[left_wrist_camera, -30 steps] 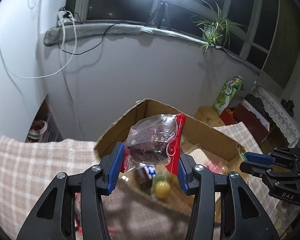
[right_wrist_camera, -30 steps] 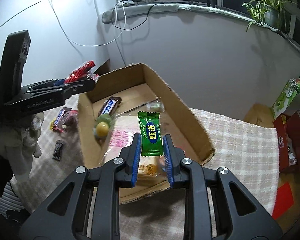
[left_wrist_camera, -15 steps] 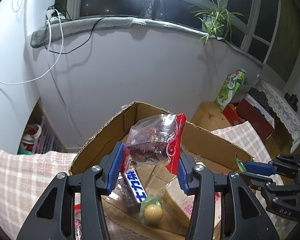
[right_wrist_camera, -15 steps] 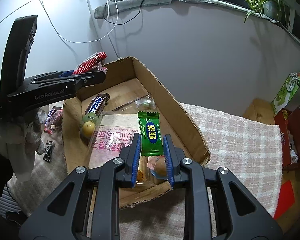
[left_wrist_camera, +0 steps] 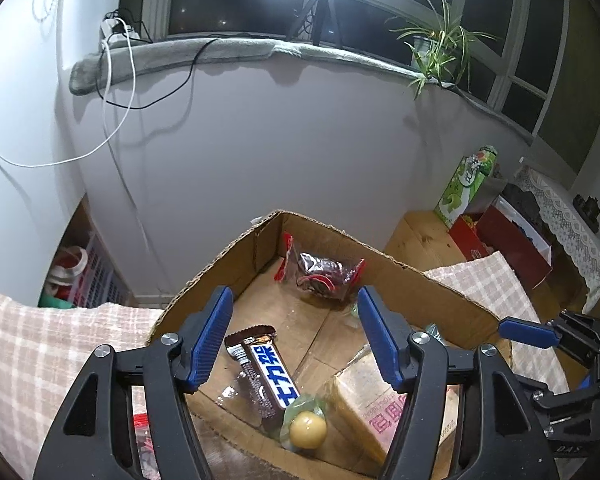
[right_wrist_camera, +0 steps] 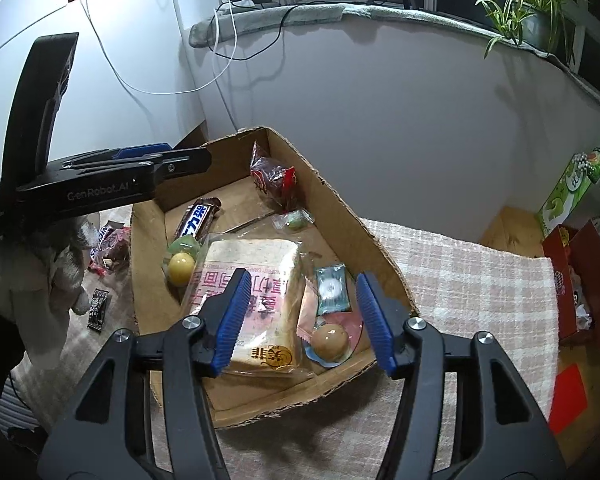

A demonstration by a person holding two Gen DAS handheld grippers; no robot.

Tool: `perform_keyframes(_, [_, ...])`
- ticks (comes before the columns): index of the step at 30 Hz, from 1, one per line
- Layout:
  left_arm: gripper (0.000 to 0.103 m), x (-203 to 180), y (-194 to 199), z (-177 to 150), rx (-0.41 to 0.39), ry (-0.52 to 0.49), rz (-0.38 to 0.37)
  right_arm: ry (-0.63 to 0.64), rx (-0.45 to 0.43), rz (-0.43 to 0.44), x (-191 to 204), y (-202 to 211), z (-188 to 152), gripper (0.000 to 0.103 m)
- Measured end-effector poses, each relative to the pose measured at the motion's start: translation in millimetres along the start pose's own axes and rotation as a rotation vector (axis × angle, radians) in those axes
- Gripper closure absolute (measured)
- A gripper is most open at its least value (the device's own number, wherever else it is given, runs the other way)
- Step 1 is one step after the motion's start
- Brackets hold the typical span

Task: Organize snacks
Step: 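Withdraw both grippers from the box toward the remaining snacks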

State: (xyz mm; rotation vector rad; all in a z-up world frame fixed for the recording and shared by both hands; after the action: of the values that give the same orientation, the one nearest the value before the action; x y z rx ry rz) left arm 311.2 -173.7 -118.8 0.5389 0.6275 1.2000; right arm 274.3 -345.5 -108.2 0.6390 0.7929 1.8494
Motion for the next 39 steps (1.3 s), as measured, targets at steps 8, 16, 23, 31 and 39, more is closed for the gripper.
perform_keyframes(8, [0.038, -2.2, 17.1, -2.4, -0.027, -0.014, 0.004, 0.01, -0.014, -0.013, 10.3, 13.1, -2.0, 0.035])
perform_keyframes(16, [0.038, -4.2, 44.7, -9.8, -0.061, -0.032, 0.005, 0.022, -0.031, -0.042, 19.9, 31.4, -8.5, 0.035])
perform_keyframes(23, [0.038, -5.9, 75.2, -24.1, -0.091, -0.055, 0.002, 0.031, -0.035, -0.037, 34.4, 40.7, -18.0, 0.035])
perform_keyframes(31, [0.038, 1.1, 103.2, -40.9, -0.119, -0.063, 0.012, 0.04, -0.029, -0.054, 57.2, 43.2, -29.6, 0.035])
perform_keyframes(39, [0.038, 44.0, 137.0, -60.1, -0.139, 0.009, 0.034, -0.033, -0.069, 0.003, 76.2, 47.9, -40.4, 0.035])
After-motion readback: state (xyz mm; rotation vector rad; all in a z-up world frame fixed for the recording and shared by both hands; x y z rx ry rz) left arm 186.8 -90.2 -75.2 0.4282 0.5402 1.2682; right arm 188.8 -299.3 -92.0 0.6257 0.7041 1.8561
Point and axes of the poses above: each gripper's, at about its wrist camera, not at the fingertips, and y roughly against the way its jaws point, x to its left, z to its top, the point moved 5 cm from there along -y, roughly the way its jaws point, and after that the axes turned 1 degree about z, right-handed, at the moved point
